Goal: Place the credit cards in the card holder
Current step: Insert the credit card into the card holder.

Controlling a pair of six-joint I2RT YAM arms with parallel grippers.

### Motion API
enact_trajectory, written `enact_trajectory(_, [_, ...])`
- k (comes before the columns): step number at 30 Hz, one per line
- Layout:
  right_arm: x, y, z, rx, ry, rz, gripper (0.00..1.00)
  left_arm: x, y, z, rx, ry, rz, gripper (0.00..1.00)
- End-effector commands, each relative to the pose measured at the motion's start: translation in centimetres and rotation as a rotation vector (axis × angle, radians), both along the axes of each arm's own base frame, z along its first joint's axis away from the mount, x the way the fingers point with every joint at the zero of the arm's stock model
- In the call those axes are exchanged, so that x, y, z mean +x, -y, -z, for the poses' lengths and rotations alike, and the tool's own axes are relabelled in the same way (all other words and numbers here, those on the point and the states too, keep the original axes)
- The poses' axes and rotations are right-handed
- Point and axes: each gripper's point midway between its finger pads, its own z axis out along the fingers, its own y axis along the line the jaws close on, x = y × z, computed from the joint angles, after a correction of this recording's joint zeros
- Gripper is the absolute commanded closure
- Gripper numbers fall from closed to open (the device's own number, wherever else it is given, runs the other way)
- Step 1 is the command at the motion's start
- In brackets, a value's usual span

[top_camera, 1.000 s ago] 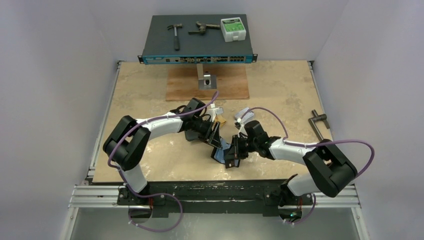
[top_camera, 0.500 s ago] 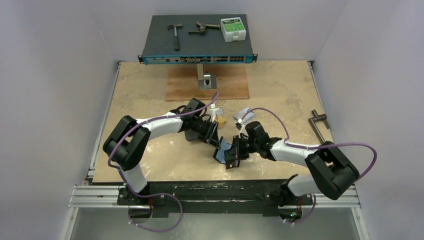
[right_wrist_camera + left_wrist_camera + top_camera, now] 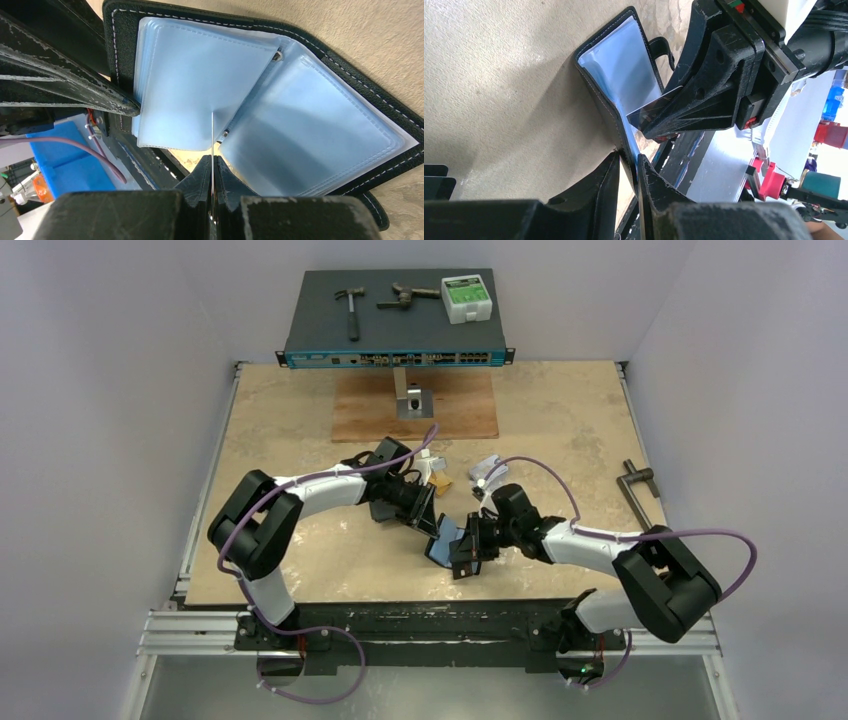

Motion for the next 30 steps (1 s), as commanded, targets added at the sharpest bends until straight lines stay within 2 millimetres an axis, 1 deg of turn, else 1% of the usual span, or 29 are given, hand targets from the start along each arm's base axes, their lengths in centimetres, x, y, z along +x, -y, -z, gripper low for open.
enact_trajectory(1, [-0.1,0.0,-0.1,0.003,0.021,-0.007,1.00,0.8,0.8,-0.9,-0.029,0.038,0.017,0.82])
enact_trajectory(9, [-0.4,0.4,0.4,-0.015,0.012,-0.010,1.00,0.4,1.1,-1.8,-0.074,0.021,0.031,0.81])
enact_trajectory(19, [-0.8,0.8,0.7,-0.029,0.006,-0.010,1.00,0.3,0.4,-0.7,-0.042,0.010,0.030,0.82])
enact_trajectory(22, [-0.8,0.8,1.0,-0.032,0.001,-0.010,1.00,0.4,0.2,-0.8,-0.045,0.003,0.029,0.79])
enact_trajectory(25, [-0.9,0.9,1.1,-0.035,-0.003,-0.011,1.00,0.3,0.1,-0.8,-0.047,-0.004,0.029,0.74])
enact_trajectory(30, [-0.8,0.8,1.0,-0.032,0.000,-0.014,1.00,0.4,0.1,-0.4,-0.042,-0.008,0.028,0.73])
